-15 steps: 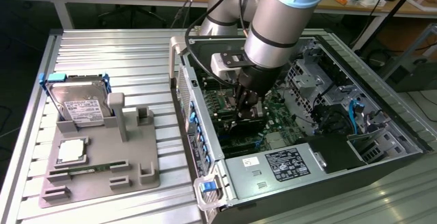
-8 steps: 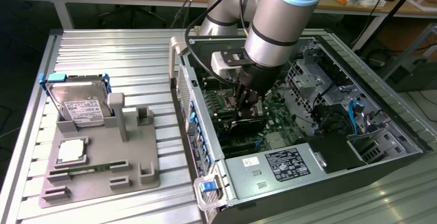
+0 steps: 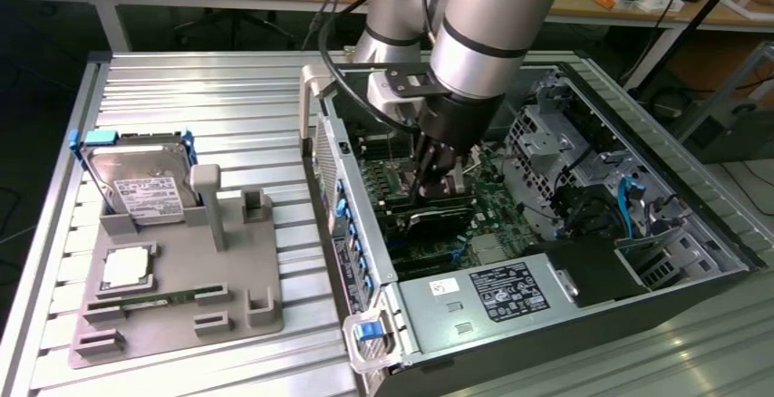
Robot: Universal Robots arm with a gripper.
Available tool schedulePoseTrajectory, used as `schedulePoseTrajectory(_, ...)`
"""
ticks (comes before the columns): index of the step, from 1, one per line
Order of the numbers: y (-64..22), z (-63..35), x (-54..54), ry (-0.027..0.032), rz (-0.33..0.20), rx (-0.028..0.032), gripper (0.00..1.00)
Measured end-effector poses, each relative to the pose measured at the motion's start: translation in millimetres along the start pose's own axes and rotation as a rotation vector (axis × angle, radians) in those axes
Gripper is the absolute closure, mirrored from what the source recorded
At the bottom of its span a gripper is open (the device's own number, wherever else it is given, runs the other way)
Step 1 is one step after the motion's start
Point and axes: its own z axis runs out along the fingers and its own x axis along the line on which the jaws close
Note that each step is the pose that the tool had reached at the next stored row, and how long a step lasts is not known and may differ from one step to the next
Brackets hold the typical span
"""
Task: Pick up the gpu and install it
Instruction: 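Press down on the gpu until it lock into place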
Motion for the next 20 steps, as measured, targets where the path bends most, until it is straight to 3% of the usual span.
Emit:
schedulePoseTrajectory(4, 10.9, -4.3, -0.1, 0.0000, 0.000, -0.0027, 0.89)
schedulePoseTrajectory(8, 21.9, -9.0, -0.2, -0.0006, 0.000, -0.0117, 0.89)
schedulePoseTrajectory(12, 31.8, -12.5, -0.2, -0.0006, 0.000, -0.0354, 0.89)
schedulePoseTrajectory(14, 36.5, -14.1, -0.3, -0.0006, 0.000, -0.0518, 0.89)
schedulePoseTrajectory(16, 38.9, -15.0, -0.3, -0.0007, 0.001, -0.0617, 0.89)
schedulePoseTrajectory(17, 40.2, -15.4, -0.3, -0.0007, 0.001, -0.0656, 0.89)
schedulePoseTrajectory(20, 41.7, -15.4, 0.0, -0.0008, 0.001, -0.0669, 0.89)
